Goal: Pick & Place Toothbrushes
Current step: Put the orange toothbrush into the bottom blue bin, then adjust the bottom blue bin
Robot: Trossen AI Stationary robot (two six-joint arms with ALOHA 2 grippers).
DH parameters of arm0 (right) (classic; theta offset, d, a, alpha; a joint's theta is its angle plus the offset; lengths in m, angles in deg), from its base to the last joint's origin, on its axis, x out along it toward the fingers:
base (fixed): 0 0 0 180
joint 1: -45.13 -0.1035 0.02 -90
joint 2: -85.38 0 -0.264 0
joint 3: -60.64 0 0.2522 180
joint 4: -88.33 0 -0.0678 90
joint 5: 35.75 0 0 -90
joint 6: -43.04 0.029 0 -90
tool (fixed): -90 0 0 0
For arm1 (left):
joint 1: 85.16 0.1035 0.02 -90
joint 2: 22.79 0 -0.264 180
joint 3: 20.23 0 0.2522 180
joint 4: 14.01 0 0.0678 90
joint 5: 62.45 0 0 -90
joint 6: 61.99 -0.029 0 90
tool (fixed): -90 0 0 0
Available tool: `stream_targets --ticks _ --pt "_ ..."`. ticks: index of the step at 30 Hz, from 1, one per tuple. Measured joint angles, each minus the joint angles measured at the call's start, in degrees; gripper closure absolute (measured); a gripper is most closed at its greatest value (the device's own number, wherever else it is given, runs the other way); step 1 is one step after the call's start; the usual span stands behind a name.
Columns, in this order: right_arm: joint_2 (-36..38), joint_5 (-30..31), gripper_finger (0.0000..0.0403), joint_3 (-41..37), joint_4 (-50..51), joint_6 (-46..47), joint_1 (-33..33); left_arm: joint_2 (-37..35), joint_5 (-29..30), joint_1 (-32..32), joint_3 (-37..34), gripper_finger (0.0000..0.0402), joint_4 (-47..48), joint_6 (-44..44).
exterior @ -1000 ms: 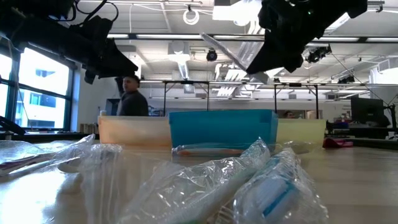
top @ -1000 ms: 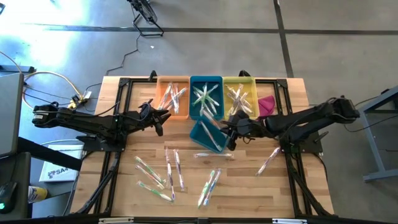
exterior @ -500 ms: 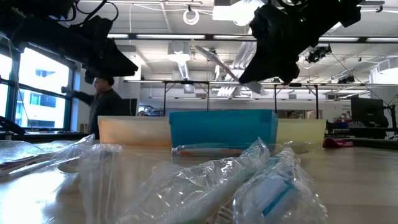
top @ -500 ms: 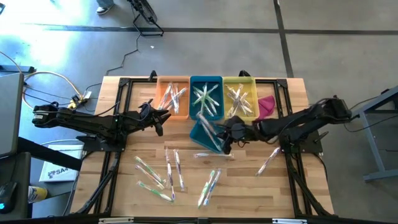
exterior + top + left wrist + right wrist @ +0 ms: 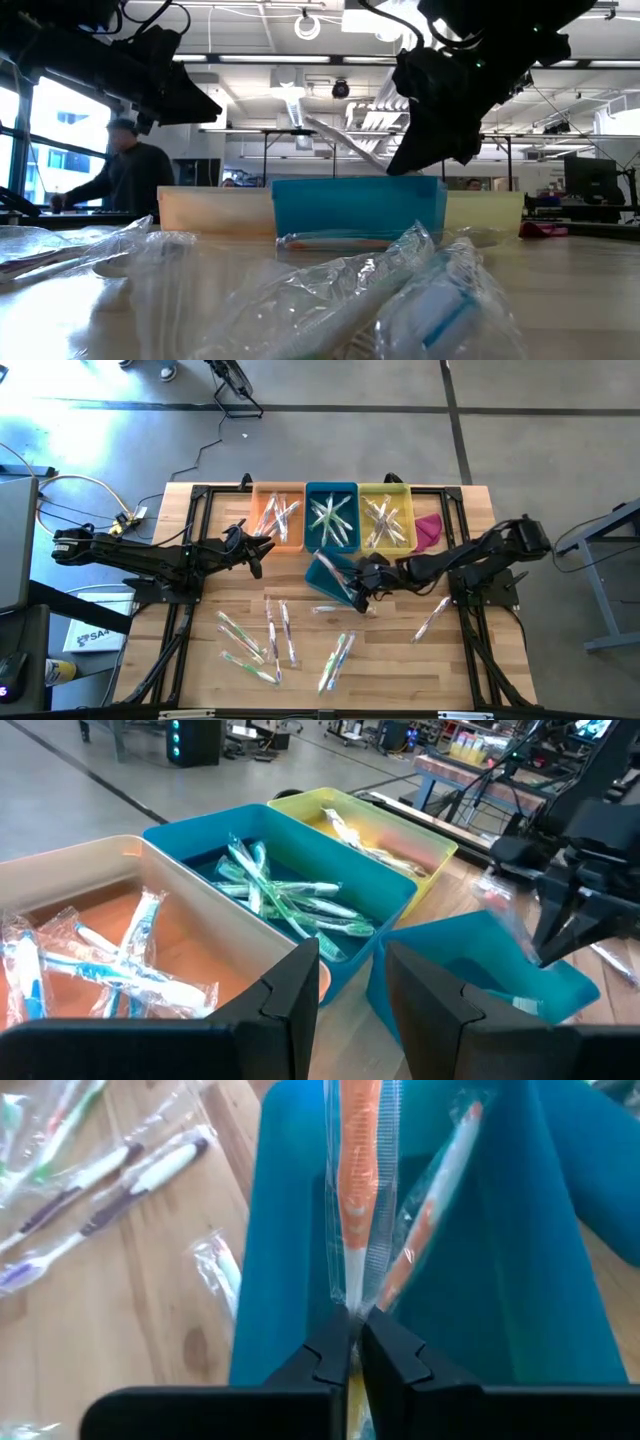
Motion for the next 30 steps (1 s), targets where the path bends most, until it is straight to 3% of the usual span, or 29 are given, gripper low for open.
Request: stream_targets --ticks 13,17,21,27,30 --pt "0.3 2.5 0.0272 0.0 1.0 -3.1 0.2 0.0 0.0 0.0 0.0 0.0289 0.0 0.0" --pt "1.7 0.3 0.0259 0.0 0.7 -3.2 0.2 0.0 0.0 0.0 0.0 0.0289 0.0 0.0" --pt "4.0 -4.7 0.0286 0.0 0.1 -3.1 0.0 0.0 0.0 0.0 0.0 0.0289 0.0 0.0" --pt "4.8 -8.1 0.0385 0.1 0.4 -3.2 -2.2 0.0 0.0 0.0 0.0 0.0289 0.0 0.0" --pt "4.6 -8.3 0.0398 0.1 0.3 -2.6 -3.9 0.0 0.0 0.0 0.0 0.0289 0.0 0.0"
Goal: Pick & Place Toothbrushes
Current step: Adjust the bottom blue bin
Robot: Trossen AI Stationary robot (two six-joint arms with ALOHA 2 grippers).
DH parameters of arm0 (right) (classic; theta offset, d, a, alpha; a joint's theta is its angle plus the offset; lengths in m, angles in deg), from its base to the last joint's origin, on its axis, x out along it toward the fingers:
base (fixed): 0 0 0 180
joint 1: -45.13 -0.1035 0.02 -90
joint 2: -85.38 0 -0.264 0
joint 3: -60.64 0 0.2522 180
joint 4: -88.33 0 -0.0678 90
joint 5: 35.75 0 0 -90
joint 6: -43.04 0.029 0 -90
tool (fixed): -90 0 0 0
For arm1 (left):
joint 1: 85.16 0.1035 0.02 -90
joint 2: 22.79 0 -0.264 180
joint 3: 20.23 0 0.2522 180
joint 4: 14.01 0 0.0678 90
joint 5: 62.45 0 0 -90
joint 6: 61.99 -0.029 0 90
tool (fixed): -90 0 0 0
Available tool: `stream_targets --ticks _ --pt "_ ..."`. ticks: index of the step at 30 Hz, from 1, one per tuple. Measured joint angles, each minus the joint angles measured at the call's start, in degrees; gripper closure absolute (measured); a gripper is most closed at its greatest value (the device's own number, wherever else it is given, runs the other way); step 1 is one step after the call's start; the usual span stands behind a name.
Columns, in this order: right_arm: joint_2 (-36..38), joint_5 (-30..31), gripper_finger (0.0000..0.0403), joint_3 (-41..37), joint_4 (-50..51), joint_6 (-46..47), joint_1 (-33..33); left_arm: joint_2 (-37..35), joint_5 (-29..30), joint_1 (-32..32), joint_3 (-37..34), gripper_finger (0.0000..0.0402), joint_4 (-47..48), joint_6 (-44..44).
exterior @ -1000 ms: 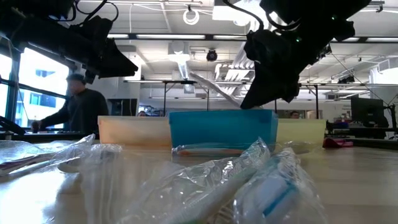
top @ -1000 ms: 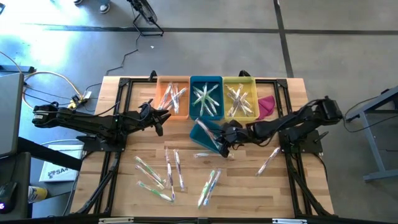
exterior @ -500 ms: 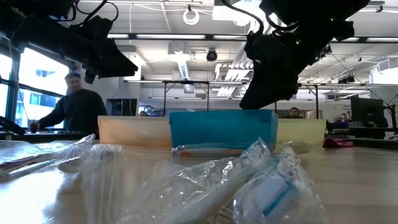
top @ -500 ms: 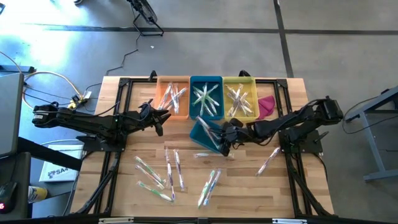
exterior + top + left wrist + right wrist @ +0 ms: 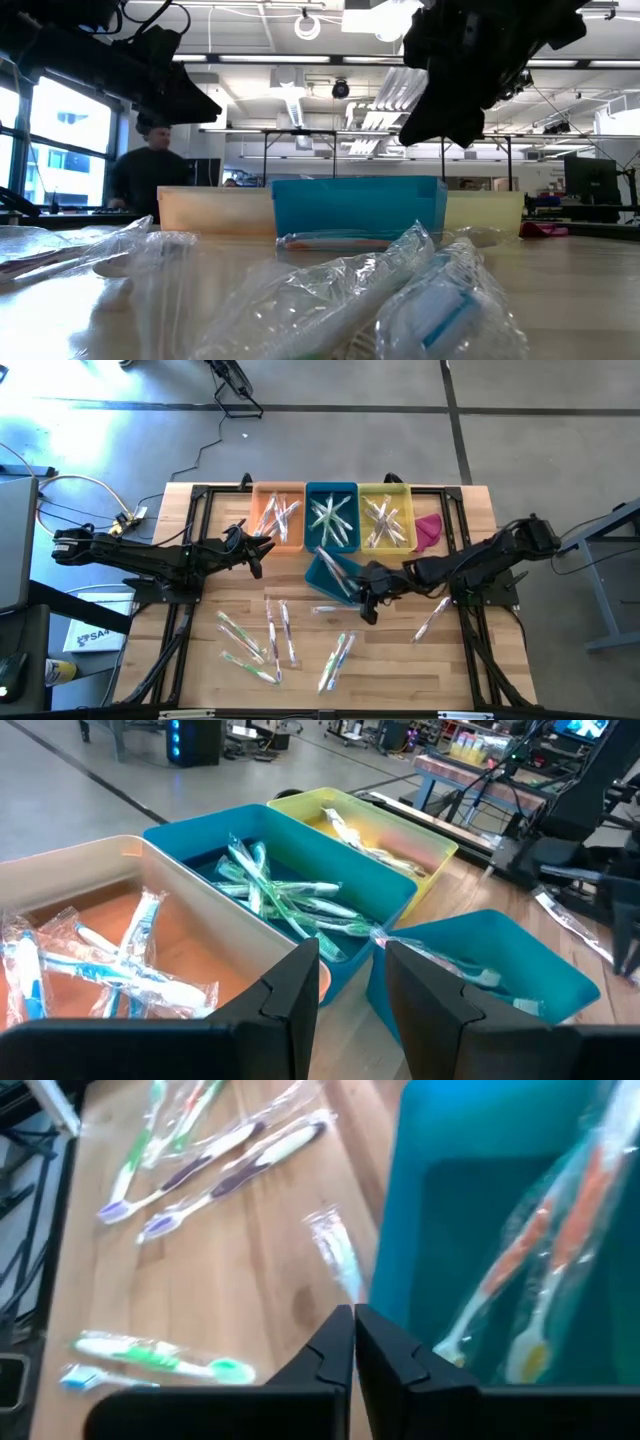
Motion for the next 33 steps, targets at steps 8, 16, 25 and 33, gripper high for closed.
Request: stream_targets --ticks 8,16,25,33 --pt "-0.6 4.0 0.04 0.0 0.6 6.4 -5.3 0.0 0.0 0.0 0.0 0.0289 0.0 0.0" --pt "-4.6 7.1 0.04 0.0 5.0 13.9 -9.7 0.0 0.0 0.0 0.0 0.0289 0.0 0.0" --pt "-7.5 9.9 0.04 -0.1 5.8 13.6 -8.6 0.0 0.0 0.0 0.0 0.0289 0.1 0.0" --pt "-7.5 14.5 0.04 -0.1 11.7 15.3 -7.3 0.0 -1.8 0.0 0.0 0.0289 0.2 0.0"
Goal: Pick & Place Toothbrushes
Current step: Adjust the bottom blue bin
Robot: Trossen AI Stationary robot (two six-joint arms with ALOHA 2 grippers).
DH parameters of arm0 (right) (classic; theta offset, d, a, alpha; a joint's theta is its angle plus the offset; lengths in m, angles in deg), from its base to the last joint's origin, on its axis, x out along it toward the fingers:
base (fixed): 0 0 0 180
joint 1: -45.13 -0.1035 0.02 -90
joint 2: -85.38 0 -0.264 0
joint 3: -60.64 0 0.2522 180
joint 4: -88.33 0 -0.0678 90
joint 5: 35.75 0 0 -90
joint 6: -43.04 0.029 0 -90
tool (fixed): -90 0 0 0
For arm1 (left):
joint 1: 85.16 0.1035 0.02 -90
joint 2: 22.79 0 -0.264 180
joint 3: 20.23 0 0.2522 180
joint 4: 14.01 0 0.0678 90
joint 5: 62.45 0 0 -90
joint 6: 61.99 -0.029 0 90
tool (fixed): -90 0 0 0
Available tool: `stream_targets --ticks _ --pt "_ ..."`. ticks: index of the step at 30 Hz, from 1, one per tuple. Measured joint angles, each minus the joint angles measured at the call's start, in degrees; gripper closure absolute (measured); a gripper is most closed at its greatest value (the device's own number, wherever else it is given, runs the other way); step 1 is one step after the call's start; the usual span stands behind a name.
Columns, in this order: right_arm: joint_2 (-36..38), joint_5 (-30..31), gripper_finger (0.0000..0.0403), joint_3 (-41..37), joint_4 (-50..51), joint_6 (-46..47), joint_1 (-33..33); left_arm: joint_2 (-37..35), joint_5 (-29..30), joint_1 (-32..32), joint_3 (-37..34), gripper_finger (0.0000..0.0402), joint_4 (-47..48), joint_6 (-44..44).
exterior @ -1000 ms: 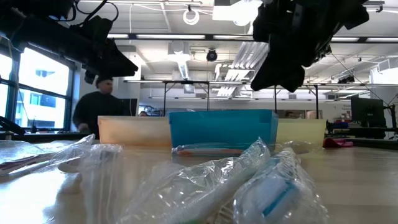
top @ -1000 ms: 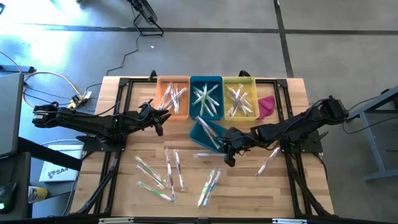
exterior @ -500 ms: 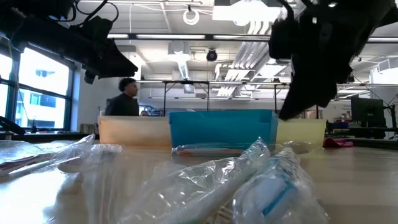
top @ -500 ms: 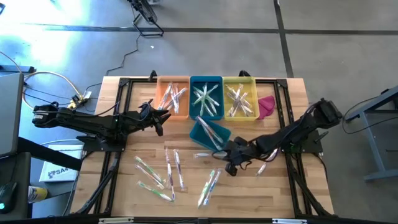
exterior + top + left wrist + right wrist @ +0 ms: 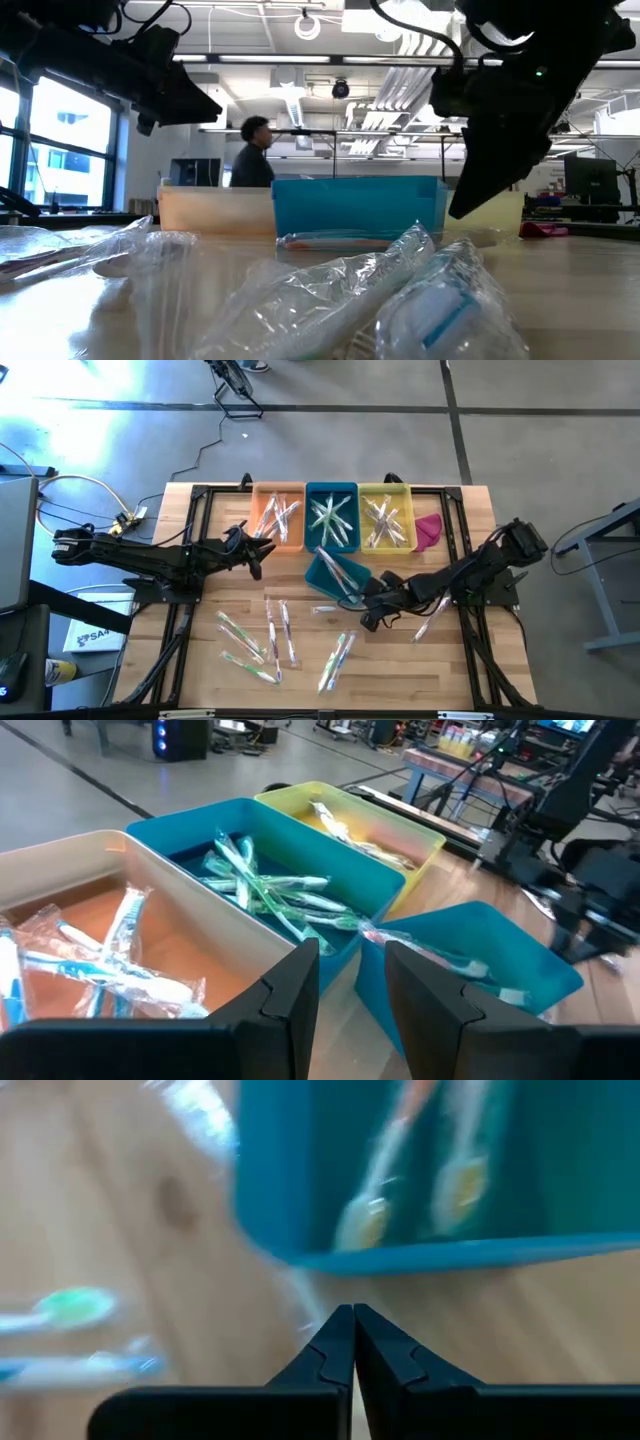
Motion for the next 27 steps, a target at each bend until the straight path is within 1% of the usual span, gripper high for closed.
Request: stream_targets --ticks 4,10,19,27 --pt "0.0 5.2 0.04 0.0 1.1 0.6 0.3 0.0 -1.5 0.0 0.0 0.0289 0.0 0.0" --pt "0.0 10.5 0.04 0.0 1.6 0.6 1.5 0.0 -2.6 0.0 0.0 0.0289 0.0 0.0" --pt "0.0 14.7 0.04 0.0 1.6 -1.5 3.8 0.0 -2.6 0.0 0.0 0.0289 0.0 0.0" --pt "0.0 16.2 0.04 0.0 0.9 -3.6 6.0 0.0 -2.6 0.0 0.0 0.0289 0.0 0.0"
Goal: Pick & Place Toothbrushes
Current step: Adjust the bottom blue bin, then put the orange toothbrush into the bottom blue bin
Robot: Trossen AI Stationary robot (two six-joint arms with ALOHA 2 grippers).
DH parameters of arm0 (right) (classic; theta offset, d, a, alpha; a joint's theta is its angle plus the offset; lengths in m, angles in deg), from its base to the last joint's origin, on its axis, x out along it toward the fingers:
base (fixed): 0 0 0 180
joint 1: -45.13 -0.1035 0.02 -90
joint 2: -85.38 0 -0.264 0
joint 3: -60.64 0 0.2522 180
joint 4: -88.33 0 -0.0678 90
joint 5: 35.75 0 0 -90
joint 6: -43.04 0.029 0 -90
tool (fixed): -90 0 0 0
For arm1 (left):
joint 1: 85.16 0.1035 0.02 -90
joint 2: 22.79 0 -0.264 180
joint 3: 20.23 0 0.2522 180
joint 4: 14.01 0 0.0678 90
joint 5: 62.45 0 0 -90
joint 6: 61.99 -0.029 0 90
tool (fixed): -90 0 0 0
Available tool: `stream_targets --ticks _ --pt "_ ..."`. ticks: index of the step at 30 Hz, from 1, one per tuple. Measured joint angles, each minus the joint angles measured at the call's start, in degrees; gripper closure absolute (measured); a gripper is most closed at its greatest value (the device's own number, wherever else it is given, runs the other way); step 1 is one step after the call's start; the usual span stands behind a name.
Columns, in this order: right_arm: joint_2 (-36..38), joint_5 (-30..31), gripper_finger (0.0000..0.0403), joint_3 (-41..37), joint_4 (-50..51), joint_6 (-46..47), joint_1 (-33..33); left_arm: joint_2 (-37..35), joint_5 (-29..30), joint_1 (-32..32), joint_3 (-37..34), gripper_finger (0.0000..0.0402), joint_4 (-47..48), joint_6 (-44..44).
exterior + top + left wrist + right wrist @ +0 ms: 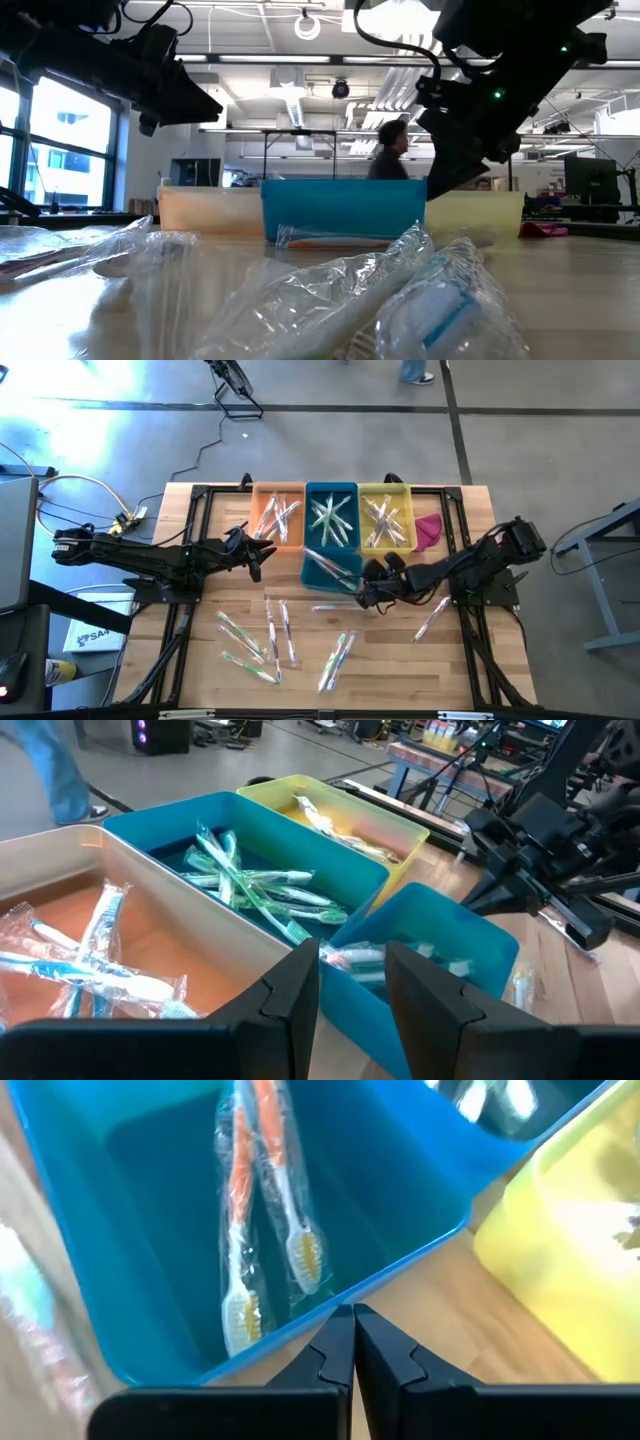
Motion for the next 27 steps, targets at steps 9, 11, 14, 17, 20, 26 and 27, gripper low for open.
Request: stream_targets --ticks 9,11,14,17,20,26,27 --pt "0.0 1.3 0.0401 0.0 -2.6 -3.1 2.8 0.0 0.0 0.0 0.0 0.0289 0.1 0.0" --pt "0.0 1.6 0.0401 0.0 -2.4 -3.3 3.5 0.0 0.0 0.0 0.0 0.0289 0.3 0.0" --pt "0.0 1.8 0.0401 0.0 -1.9 -4.4 4.0 0.0 0.0 0.0 0.0 0.0289 0.4 0.0" --pt "0.9 2.3 0.0401 0.0 0.4 -4.8 3.8 0.0 -0.2 0.0 0.0 0.0289 0.4 0.0" --pt "3.3 2.8 0.0401 0.0 3.9 -4.5 3.2 0.0 -0.9 0.0 0.0 0.0289 0.5 0.0" --pt "10.5 0.4 0.0401 0.0 10.2 -6.4 3.0 0.0 -1.1 0.0 0.0 0.0289 1.4 0.0" --pt "11.8 -1.2 0.0401 0.0 10.7 -7.4 3.0 0.0 -1.1 0.0 0.0 0.0289 1.4 0.0"
